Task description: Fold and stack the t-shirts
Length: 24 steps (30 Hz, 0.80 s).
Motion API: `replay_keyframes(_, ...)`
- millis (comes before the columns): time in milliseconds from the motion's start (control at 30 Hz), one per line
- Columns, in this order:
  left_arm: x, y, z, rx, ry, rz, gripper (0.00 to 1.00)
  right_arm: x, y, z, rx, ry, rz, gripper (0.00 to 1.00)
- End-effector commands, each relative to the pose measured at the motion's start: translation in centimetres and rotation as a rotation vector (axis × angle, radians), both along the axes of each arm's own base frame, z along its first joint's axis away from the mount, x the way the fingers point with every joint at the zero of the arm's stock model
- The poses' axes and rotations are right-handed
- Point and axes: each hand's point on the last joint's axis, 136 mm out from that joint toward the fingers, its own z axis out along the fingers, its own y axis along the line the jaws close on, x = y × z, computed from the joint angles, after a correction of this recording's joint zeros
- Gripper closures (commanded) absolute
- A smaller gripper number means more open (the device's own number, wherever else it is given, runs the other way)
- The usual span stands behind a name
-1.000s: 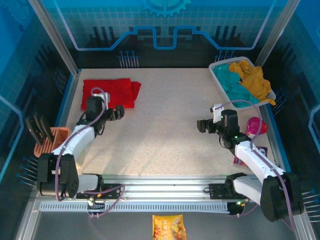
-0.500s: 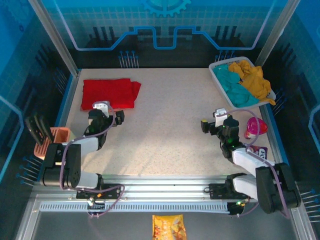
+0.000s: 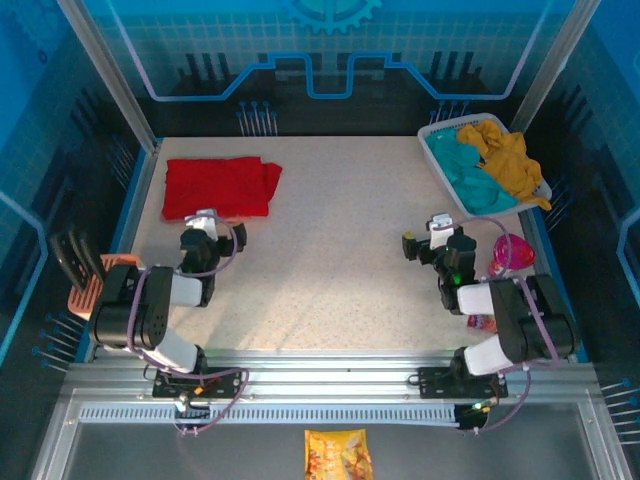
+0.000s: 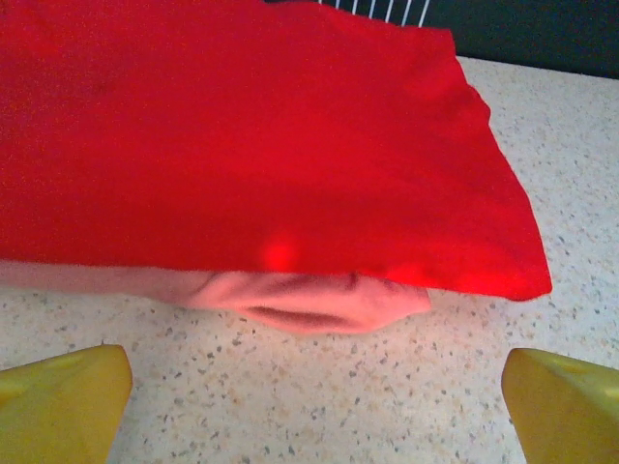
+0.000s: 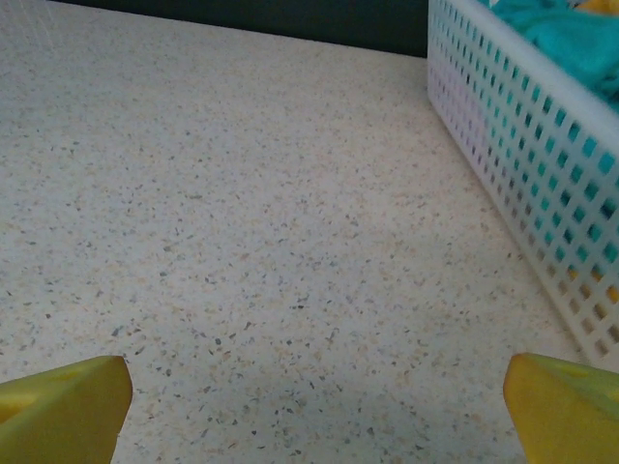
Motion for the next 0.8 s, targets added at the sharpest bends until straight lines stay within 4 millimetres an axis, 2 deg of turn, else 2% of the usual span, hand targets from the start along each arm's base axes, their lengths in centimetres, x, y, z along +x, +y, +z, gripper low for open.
replay_keyframes(0, 0.6, 0.4, 1.2, 0.03, -0.04, 0.023, 0.01, 2.1, -0.7, 2.1, 0.034, -0.061, -0.025, 0.0)
replay_keyframes(33, 0.6, 0.4, 1.3, 0.03, -0.042, 0.023, 0.01, 2.7, -0.9, 1.7, 0.041, -0.015, -0.032, 0.0)
replay_keyframes(133, 0.7, 0.3, 1.3, 0.03, -0.044, 0.017, 0.01, 2.8, -1.1, 1.7, 0.037, -0.018, -0.049, 0.0)
replay_keyframes(367, 1.1, -1.6, 1.1, 0.033, -0.016, -0.098, 0.01, 2.8, -1.1, 1.7, 0.035, -0.021, -0.048, 0.0)
replay_keyframes(767, 1.2, -1.6, 1.1, 0.032, -0.016, -0.1, 0.01, 2.8, -0.3, 1.6, 0.035, -0.012, -0.001, 0.0)
